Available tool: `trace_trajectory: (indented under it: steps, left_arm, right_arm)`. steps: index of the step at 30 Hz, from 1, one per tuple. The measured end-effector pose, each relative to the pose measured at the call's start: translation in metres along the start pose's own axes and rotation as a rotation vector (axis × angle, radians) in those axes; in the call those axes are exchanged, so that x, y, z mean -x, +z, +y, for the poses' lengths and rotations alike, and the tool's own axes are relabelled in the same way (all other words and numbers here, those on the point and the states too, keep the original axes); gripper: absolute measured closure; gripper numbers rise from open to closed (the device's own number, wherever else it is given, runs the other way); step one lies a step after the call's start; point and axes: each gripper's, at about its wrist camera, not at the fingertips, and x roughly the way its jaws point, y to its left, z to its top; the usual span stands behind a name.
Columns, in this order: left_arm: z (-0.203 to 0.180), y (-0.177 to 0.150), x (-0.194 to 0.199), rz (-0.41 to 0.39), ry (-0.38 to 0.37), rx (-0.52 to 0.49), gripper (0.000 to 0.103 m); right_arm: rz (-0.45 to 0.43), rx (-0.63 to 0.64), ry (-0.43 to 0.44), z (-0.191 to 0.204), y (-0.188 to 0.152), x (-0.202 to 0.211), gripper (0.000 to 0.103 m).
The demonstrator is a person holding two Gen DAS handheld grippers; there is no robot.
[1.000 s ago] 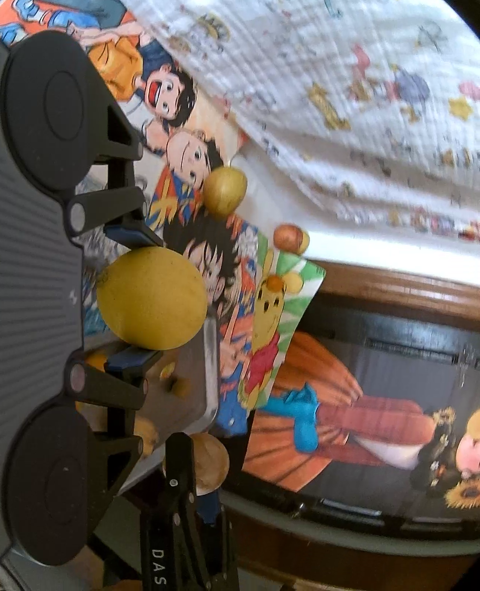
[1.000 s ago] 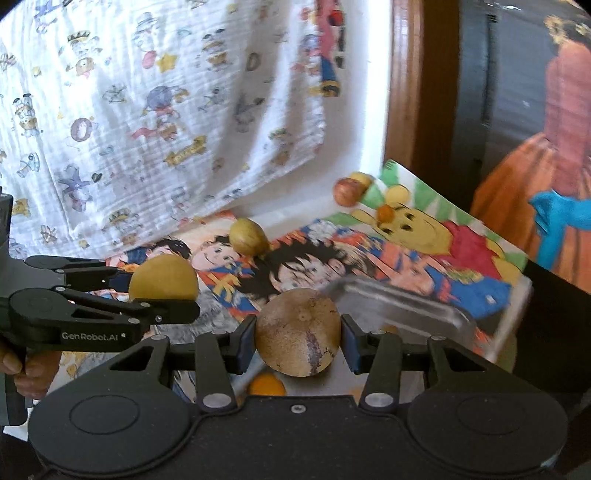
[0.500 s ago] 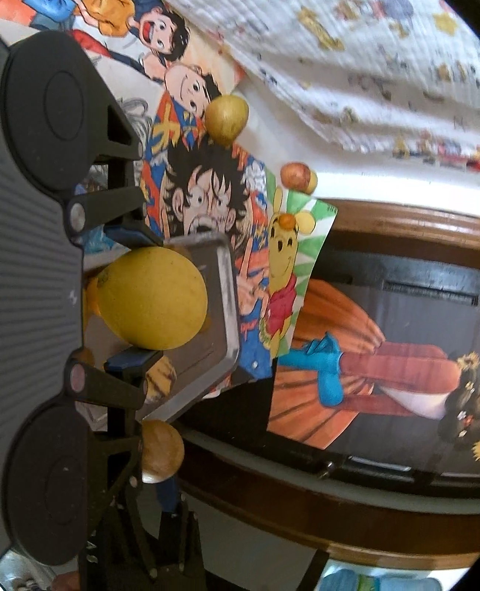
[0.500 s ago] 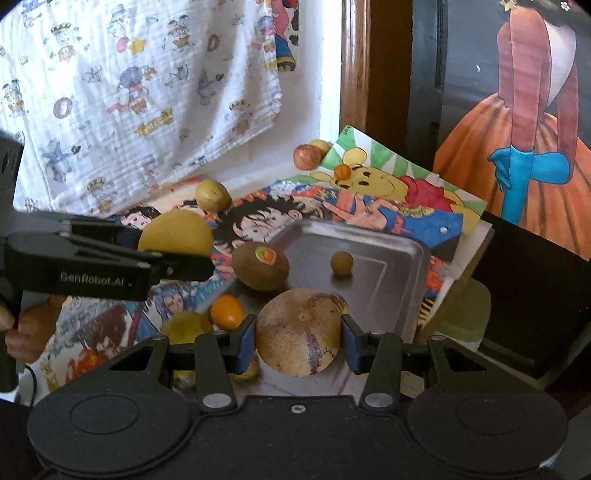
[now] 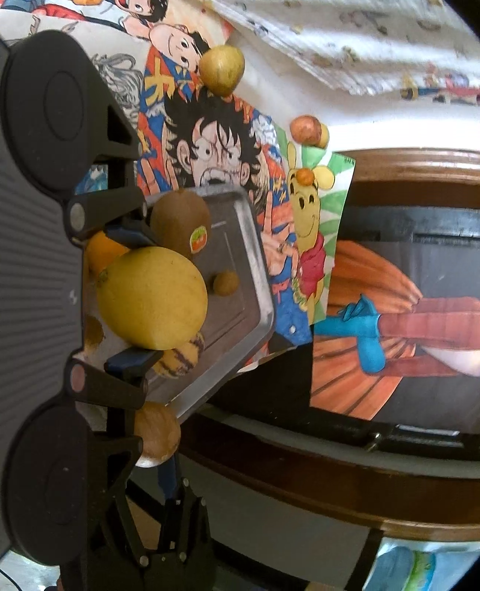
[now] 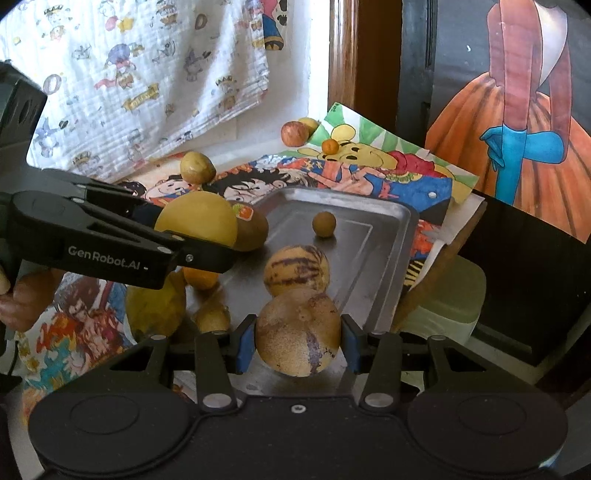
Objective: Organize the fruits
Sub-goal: 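Lower the lemon into the tray and open the left gripper while the right releases the brown fruit there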
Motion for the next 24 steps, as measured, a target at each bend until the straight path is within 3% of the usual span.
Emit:
trace_trajectory:
  steps: [11, 24]
  left_arm:
    - [-0.009, -0.004, -0.022, 0.068, -0.01, -0.027, 0.043]
    - [-0.013, -0.004, -0.027, 0.071, -0.011, -0.042, 0.043]
  right_arm:
    - [0.006, 0.015, 0.007, 0.001, -0.011, -0.008, 0.054]
    - [-0.002, 0.016, 0.0, 0.0, -0.011, -0.013, 0.054]
